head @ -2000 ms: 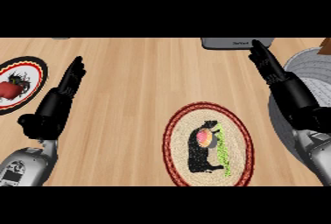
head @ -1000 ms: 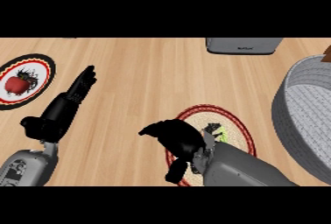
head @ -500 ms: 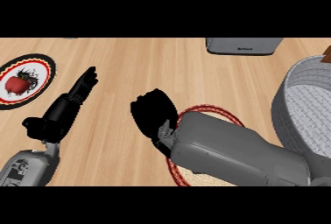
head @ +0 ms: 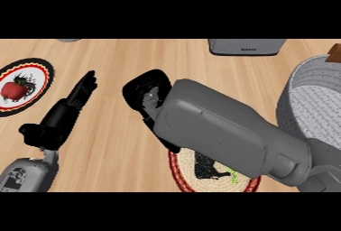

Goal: Pick the cupcake from the placemat and place it in the basket

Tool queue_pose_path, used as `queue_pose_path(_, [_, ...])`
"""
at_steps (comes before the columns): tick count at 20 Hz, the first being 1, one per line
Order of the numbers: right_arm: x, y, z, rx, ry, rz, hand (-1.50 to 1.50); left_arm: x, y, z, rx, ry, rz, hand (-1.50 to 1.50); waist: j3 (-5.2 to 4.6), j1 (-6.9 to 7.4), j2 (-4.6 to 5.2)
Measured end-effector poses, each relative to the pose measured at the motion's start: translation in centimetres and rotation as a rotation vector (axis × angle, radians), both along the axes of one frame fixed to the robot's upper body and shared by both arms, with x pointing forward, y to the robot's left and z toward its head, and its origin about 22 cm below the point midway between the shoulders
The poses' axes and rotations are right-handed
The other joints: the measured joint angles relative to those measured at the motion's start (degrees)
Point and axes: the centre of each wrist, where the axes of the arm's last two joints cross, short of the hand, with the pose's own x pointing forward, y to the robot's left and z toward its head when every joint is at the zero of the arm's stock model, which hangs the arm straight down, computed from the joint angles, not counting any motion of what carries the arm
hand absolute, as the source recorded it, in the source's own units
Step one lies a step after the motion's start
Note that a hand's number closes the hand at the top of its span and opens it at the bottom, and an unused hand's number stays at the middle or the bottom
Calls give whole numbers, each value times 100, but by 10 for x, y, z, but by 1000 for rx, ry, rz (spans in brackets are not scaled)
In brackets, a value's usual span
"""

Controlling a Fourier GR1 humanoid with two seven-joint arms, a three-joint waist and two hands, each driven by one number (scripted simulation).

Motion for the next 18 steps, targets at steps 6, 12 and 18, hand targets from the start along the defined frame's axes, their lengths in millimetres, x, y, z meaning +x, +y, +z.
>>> queue_pose_path(6, [8, -8, 18, -4, 21, -14, -150, -5, 3, -3, -2, 0, 7, 0, 7, -59, -1])
queue_pose_path(12, [8, -25, 9, -20, 9, -36, -150, -2, 8, -2, -5, -3, 18, 0, 11, -75, 14])
queue_pose_path(18, [-3, -44, -25, -8, 9, -81, -150, -3, 7, 2, -2, -12, 14, 0, 14, -59, 25])
